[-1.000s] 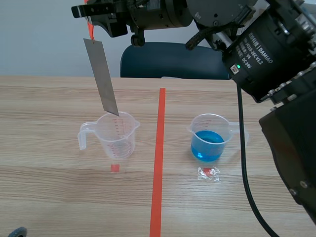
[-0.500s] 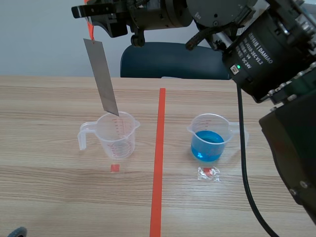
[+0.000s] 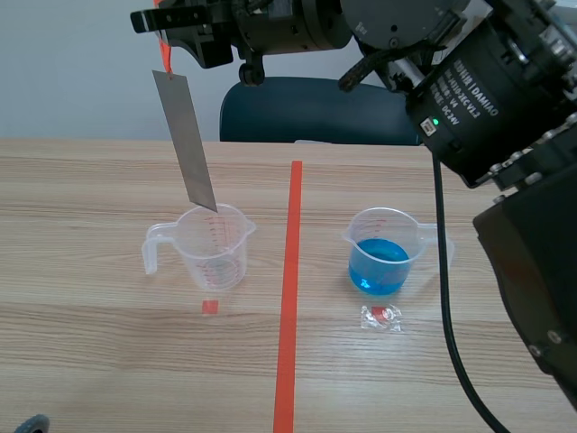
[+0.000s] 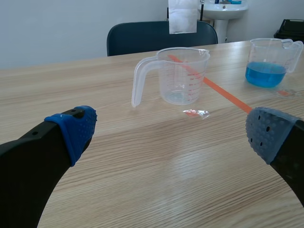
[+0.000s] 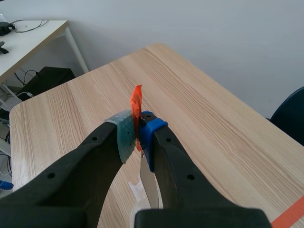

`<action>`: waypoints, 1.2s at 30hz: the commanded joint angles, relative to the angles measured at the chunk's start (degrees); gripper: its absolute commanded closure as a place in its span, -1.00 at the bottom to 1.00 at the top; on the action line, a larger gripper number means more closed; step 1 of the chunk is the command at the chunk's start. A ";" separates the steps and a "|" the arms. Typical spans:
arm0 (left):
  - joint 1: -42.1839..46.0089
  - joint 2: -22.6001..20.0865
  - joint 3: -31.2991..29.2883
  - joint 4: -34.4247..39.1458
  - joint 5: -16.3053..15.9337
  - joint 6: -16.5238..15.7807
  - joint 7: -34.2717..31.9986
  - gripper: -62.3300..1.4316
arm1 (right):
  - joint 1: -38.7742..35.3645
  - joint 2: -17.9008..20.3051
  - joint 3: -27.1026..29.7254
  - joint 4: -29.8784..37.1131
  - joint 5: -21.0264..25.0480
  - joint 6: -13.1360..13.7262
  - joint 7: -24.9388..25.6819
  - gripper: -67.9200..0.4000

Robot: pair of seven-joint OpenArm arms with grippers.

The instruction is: Do the redox reaction experiment. move the plate over the left beaker

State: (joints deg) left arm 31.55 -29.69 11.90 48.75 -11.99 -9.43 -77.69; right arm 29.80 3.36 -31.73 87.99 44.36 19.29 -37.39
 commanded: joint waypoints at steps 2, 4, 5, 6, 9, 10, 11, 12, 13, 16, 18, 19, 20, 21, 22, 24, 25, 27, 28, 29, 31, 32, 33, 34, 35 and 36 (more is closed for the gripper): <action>0.02 -0.02 -0.46 1.07 -0.17 -0.13 -0.90 -1.00 | 1.62 -0.02 -0.22 0.98 0.61 0.22 1.09 0.98; 0.02 -0.02 -0.46 1.07 -0.17 -0.13 -0.90 -1.00 | 1.62 -0.02 -0.22 0.98 0.61 0.22 1.09 0.98; 0.02 -0.02 -0.46 1.07 -0.17 -0.13 -0.90 -1.00 | 1.62 -0.02 -0.22 0.98 0.61 0.22 1.09 0.98; 0.02 -0.02 -0.46 1.07 -0.17 -0.13 -0.90 -1.00 | 1.62 -0.02 -0.22 0.98 0.61 0.22 1.09 0.98; 0.02 -0.02 -0.46 1.07 -0.17 -0.13 -0.90 -1.00 | 1.62 -0.02 -0.22 0.98 0.61 0.22 1.09 0.98; 0.02 -0.02 -0.46 1.07 -0.17 -0.13 -0.90 -1.00 | 1.62 -0.02 -0.22 0.98 0.61 0.22 1.09 0.98; 0.02 -0.02 -0.46 1.07 -0.17 -0.13 -0.90 -1.00 | 1.62 -0.02 -0.22 0.98 0.61 0.22 1.09 0.98; 0.02 -0.02 -0.46 1.07 -0.17 -0.13 -0.90 -1.00 | 1.62 -0.02 -0.22 0.98 0.61 0.22 1.09 0.98; 0.02 -0.02 -0.46 1.07 -0.17 -0.13 -0.90 -1.00 | 1.62 -0.02 -0.22 0.98 0.61 0.22 1.11 0.98; 0.02 -0.02 -0.46 1.07 -0.17 -0.13 -0.90 -1.00 | 1.62 -0.02 -0.22 0.98 0.61 0.22 1.11 0.98; 0.02 -0.02 -0.46 1.07 -0.17 -0.13 -0.90 -1.00 | 1.62 -0.02 -0.22 0.98 0.61 0.22 1.36 0.98; 0.02 -0.02 -0.46 1.07 -0.17 -0.13 -0.90 -1.00 | 1.62 -0.02 -0.22 0.98 0.61 0.22 1.51 0.98; 0.02 -0.02 -0.46 1.07 -0.17 -0.13 -0.90 -1.00 | 1.62 -0.02 -0.22 0.98 0.61 0.22 1.73 0.98; 0.02 -0.02 -0.46 1.07 -0.17 -0.13 -0.90 -1.00 | 1.62 -0.02 -0.22 0.98 0.61 0.20 1.86 0.98; 0.02 -0.02 -0.46 1.07 -0.17 -0.13 -0.90 -1.00 | 1.62 -0.02 -0.22 0.98 0.61 0.20 2.03 0.98; 0.02 -0.02 -0.46 1.07 -0.17 -0.13 -0.90 -1.00 | 1.62 -0.02 -0.22 0.98 0.61 0.20 2.14 0.98; 0.02 -0.02 -0.46 1.07 -0.17 -0.13 -0.90 -1.00 | 1.62 -0.02 -0.22 0.98 0.61 0.20 2.14 0.98; 0.02 -0.02 -0.46 1.07 -0.17 -0.13 -0.90 -1.00 | 1.62 -0.02 -0.22 0.98 0.61 0.20 2.14 0.98; 0.02 -0.02 -0.46 1.07 -0.17 -0.13 -0.90 -1.00 | 1.62 -0.02 -0.22 0.98 0.61 0.20 2.14 0.98; 0.02 -0.02 -0.46 1.07 -0.17 -0.13 -0.90 -1.00 | 1.62 -0.02 -0.22 0.98 0.61 0.20 2.14 0.98; 0.02 -0.02 -0.46 1.07 -0.17 -0.13 -0.90 -1.00 | 1.62 -0.02 -0.22 0.98 0.61 0.20 2.14 0.98; 0.02 -0.02 -0.46 1.07 -0.17 -0.13 -0.90 -1.00 | 1.62 -0.02 -0.22 0.98 0.61 0.20 2.14 0.98; 0.02 -0.02 -0.46 1.07 -0.17 -0.13 -0.90 -1.00 | 1.62 -0.02 -0.22 0.98 0.61 0.20 2.14 0.98; 0.02 -0.02 -0.46 1.07 -0.17 -0.13 -0.90 -1.00 | 1.62 -0.02 -0.22 0.98 0.61 0.20 2.14 0.98; 0.02 -0.02 -0.46 1.07 -0.17 -0.13 -0.90 -1.00 | 1.62 -0.02 -0.22 0.98 0.61 0.20 2.14 0.98; 0.02 -0.02 -0.46 1.07 -0.17 -0.13 -0.90 -1.00 | 1.62 -0.02 -0.22 0.98 0.61 0.20 2.14 0.98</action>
State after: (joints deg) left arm 31.55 -29.69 11.90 48.75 -11.99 -9.43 -77.69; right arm 29.80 3.36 -31.73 87.99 44.36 19.29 -36.10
